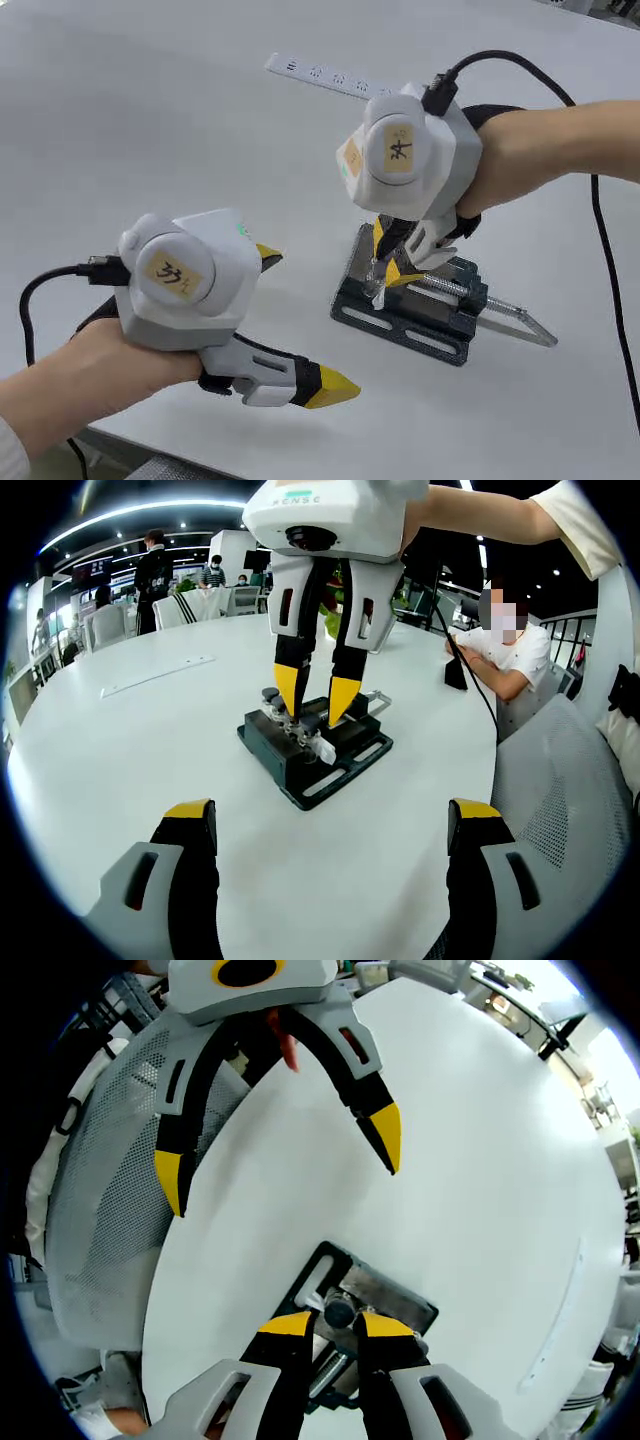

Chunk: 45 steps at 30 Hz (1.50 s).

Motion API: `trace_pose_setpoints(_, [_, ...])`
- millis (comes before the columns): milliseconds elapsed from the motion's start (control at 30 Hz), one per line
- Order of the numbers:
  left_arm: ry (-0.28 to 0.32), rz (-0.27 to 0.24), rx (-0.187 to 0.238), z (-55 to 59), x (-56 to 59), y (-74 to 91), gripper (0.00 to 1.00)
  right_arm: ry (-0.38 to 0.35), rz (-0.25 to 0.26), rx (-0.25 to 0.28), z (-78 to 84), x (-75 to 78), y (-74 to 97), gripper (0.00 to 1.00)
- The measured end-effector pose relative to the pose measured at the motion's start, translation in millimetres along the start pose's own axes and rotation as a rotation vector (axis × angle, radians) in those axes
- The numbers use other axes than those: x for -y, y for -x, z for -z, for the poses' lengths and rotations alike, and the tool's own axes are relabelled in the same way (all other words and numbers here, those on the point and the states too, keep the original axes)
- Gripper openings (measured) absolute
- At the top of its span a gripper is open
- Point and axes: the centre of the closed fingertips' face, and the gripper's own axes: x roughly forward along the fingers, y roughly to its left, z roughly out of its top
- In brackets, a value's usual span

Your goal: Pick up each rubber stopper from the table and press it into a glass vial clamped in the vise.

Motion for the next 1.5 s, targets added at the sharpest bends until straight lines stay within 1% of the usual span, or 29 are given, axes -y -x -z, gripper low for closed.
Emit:
trace_pose_setpoints(33, [-0.001, 0.000, 0.000, -0.5, 0.2, 0.0, 0.95, -0.007, 0.009, 0.010, 0.0, 2.4, 2.8, 0.13])
trace_pose_setpoints(100, [-0.003, 0.001, -0.001, -0.7, 0.4, 0.2, 0.95, -0.031, 0.002, 0.039, -2.1, 1.9, 6.6, 0.14])
trace_pose_setpoints(133, [-0.003, 0.001, -0.002, -0.9, 0.3, 0.5, 0.95, -0.056, -0.007, 0.051, -2.0, 2.1, 8.4, 0.13])
trace_pose_setpoints(200, [-0.003, 0.000, 0.000, -2.1, 0.1, 1.0, 0.95, -0.065, -0.011, 0.063, -1.1, 2.6, 10.4, 0.08])
trace_pose_setpoints(267, [-0.002, 0.000, -0.002, -1.6, -0.3, 1.0, 0.95, -0.078, -0.011, 0.074, -1.0, 2.4, 10.5, 0.06])
trace_pose_setpoints(333, [-0.002, -0.001, -0.002, -1.8, -0.7, 1.4, 0.95, -0.111, -0.029, 0.088, -1.4, -0.8, 10.1, 0.06])
trace_pose_setpoints(400, [-0.004, -0.002, -0.002, -2.4, -1.1, 1.7, 0.95, -0.116, -0.020, 0.100, -1.5, 0.2, 9.6, 0.02])
trace_pose_setpoints(433, [-0.003, -0.002, -0.002, -2.4, -1.6, 1.9, 0.95, -0.120, -0.017, 0.102, -0.9, 0.9, 9.1, 0.02])
trace_pose_setpoints(500, [-0.002, -0.004, -0.003, -2.1, -2.9, 2.1, 0.95, -0.141, -0.035, 0.112, -1.1, -1.7, 7.7, 0.01])
trace_pose_setpoints(633, [-0.003, -0.005, -0.010, 0.1, -3.9, 1.8, 0.95, -0.145, -0.024, 0.125, -2.6, -0.3, 5.2, 0.00])
trace_pose_setpoints(933, [-0.002, -0.005, -0.016, 1.1, -4.0, 1.0, 0.95, -0.150, -0.023, 0.140, -5.5, -1.1, 4.9, 0.00])
trace_pose_setpoints(1100, [0.000, -0.005, -0.017, 0.8, -3.5, 0.1, 0.94, -0.134, -0.025, 0.130, -4.4, -3.0, 3.3, 0.00])
trace_pose_setpoints(1267, [-0.001, -0.005, -0.020, 1.6, -3.3, -0.6, 0.94, -0.148, -0.031, 0.132, -3.2, -2.2, 3.4, 0.00])
trace_pose_setpoints(1500, [0.001, -0.003, -0.020, 1.3, -4.4, -1.9, 0.94, -0.149, -0.023, 0.112, -4.2, -4.8, 2.9, 0.00])
